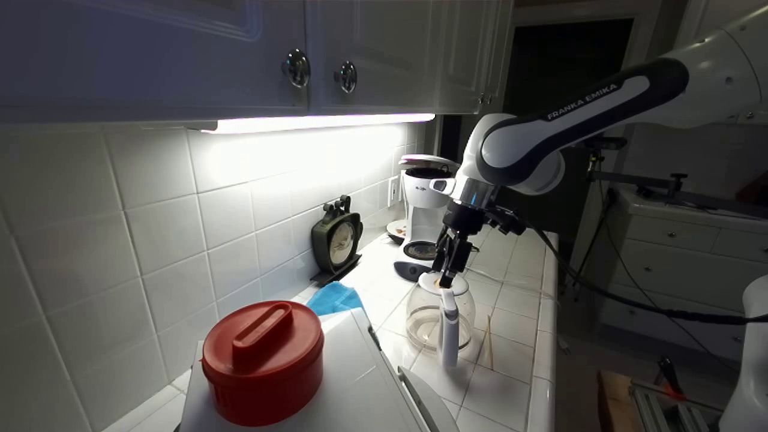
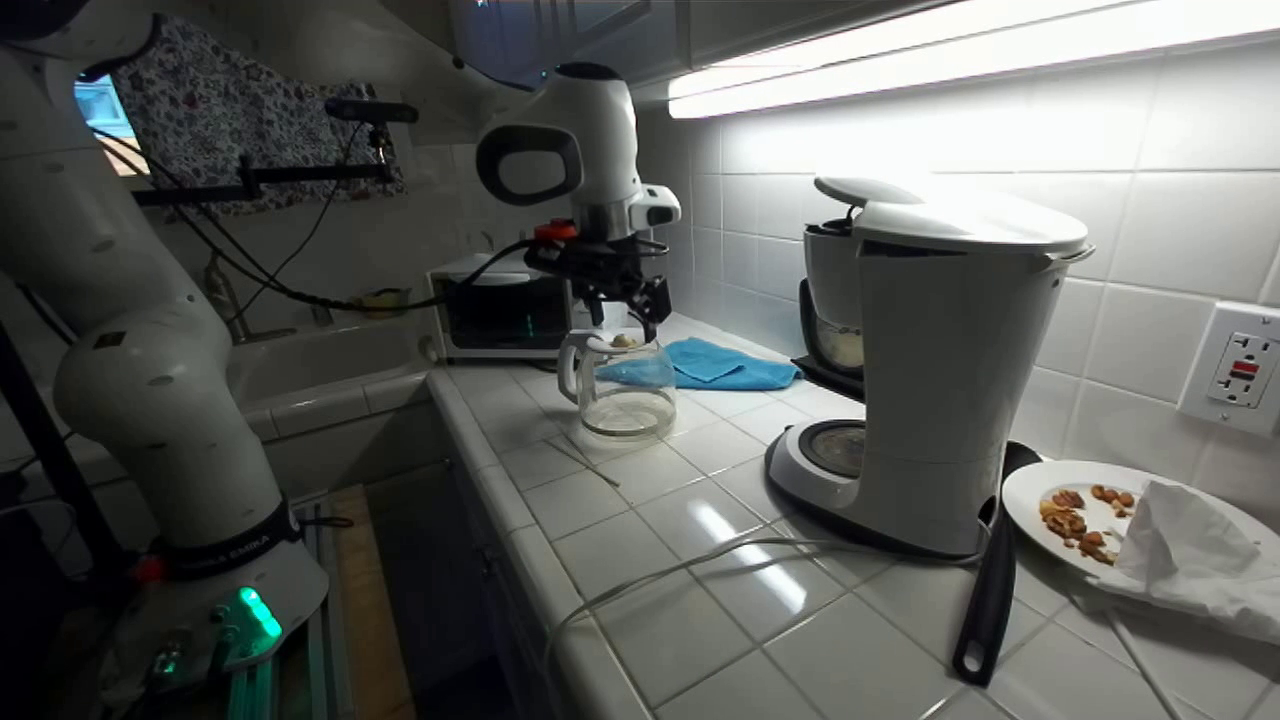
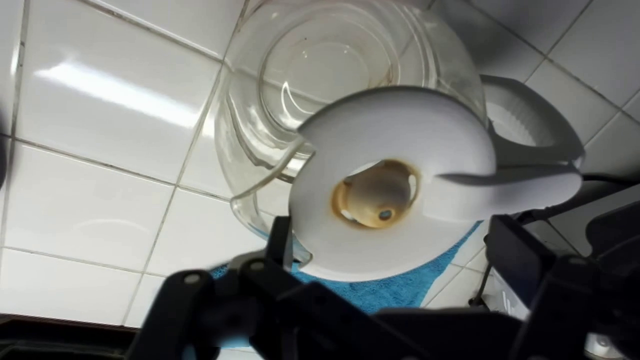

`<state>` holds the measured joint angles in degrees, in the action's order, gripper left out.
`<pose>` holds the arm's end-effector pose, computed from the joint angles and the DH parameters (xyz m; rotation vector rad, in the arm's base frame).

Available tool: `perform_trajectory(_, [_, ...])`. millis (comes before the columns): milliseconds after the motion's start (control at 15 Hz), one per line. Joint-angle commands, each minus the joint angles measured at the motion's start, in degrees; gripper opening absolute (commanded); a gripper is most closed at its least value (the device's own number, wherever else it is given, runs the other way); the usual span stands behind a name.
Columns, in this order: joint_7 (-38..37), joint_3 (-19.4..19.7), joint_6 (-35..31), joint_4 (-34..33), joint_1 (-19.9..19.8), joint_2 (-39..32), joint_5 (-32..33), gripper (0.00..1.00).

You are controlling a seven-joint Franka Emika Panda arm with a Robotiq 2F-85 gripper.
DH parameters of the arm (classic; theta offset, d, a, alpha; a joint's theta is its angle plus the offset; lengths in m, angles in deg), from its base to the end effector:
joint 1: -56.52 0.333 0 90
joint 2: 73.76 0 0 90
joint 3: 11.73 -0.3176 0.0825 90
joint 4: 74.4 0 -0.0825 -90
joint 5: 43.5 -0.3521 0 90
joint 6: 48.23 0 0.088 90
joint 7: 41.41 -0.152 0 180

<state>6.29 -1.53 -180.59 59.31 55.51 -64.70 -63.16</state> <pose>0.4717 -0.0759 0.3903 -2.8583 -0.6109 -0.3778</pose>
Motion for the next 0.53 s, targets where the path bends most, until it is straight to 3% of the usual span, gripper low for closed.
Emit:
perform_trajectory(0, [-0.84,-0.91,-0.78,0.71,-0.75,0.85,2.41,1.0])
perform_trajectory(467, [-0.98,-0.73,-0.49,0.98,-0.97,0.83,3.26,1.0])
